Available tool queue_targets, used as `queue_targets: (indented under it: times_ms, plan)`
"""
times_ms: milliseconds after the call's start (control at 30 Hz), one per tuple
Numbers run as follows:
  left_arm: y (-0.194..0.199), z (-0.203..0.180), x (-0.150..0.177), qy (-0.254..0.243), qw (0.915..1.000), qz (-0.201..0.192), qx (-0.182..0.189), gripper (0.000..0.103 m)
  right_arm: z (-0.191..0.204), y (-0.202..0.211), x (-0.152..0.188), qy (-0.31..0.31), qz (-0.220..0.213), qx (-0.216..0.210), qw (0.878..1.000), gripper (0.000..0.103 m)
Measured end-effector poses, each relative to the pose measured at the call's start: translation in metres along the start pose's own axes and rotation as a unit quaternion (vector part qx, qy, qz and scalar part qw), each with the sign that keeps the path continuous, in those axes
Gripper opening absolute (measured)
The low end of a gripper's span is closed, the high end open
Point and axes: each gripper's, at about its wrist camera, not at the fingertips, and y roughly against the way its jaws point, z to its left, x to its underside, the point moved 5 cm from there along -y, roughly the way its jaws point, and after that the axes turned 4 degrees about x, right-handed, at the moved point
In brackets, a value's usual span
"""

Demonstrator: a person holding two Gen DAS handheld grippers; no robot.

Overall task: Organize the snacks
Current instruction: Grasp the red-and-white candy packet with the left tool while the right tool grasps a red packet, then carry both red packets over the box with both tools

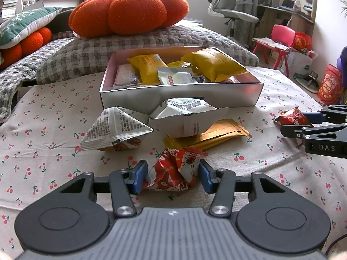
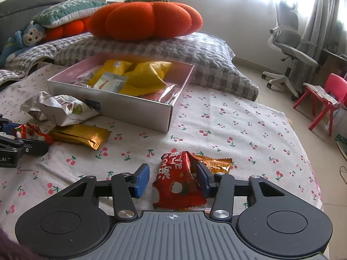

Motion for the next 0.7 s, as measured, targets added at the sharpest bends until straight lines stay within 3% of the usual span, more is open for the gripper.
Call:
queue_targets:
  times_ms: [400, 700]
  plan:
    - [0.003, -0.001, -0.004, -0.005, 1.0, 0.003, 0.004, 0.036, -0.004, 0.004, -0.004, -0.01, -0.005, -0.014, 1.0, 0.032]
    - [0.008, -0.003, -0.008, -0.013, 0.9998, 0.005, 0.011, 0.034, 0.003, 0.013, -0.012, -0.018, -0.011, -0.035, 0.999, 0.031]
